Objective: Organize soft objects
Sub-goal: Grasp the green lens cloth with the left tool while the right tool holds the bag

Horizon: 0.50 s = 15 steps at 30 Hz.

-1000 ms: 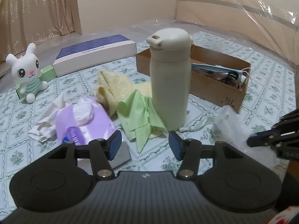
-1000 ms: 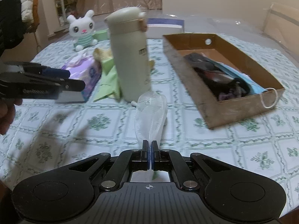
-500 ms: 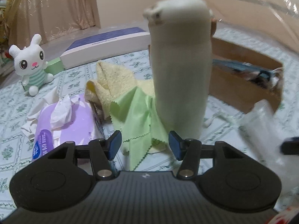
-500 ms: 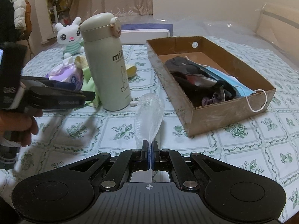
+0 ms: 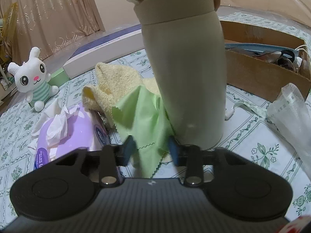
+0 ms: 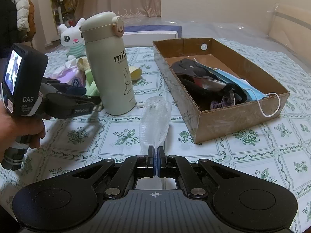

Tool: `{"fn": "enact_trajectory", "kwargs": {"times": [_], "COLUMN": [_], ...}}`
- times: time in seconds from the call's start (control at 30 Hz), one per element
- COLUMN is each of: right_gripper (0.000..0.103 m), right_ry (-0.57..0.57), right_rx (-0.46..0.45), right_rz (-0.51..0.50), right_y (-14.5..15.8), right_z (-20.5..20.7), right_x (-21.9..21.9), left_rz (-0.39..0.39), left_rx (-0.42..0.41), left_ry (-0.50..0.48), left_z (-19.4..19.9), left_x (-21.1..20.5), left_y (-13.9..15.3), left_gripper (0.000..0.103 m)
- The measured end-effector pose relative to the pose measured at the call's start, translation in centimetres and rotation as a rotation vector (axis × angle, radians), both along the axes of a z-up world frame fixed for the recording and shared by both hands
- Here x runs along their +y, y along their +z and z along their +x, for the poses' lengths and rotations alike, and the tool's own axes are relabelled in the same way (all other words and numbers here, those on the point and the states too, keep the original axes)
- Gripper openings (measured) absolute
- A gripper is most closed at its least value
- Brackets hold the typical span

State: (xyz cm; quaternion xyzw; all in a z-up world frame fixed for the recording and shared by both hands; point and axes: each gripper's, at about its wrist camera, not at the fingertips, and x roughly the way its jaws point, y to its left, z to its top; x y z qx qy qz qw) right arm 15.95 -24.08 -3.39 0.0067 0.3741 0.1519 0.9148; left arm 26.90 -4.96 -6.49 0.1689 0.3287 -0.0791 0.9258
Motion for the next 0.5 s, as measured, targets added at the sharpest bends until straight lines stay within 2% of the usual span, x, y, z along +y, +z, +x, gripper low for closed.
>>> {"fn": "enact_trajectory", "kwargs": {"times": [0.1,0.23,0.5], "right_gripper": [0.001,0.001,0.001], "right_ry": [0.001,0.004,0.018], "right_rx": [-0.002,-0.006,-0.016], "right_rz": [-0.001,-0.004,-0.002], "right_y": [0.0,0.2,0.7], "right_z": [0.0,-0.2,-1.4], "right_x": [-0.1,0.0,0.5], "left_rz": [0.003,-0.02,-0.115], "left_rx": [0.002,0.0,0.036], "left_ry": [0.009,0.015,0.021], "left_z": [-0.1,-0.7,-4.8], "left_x": [0.0,0.3,1.2], "left_y": [0.0,0.5,2.1], "left_gripper": [0.004,0.002,0.001]}}
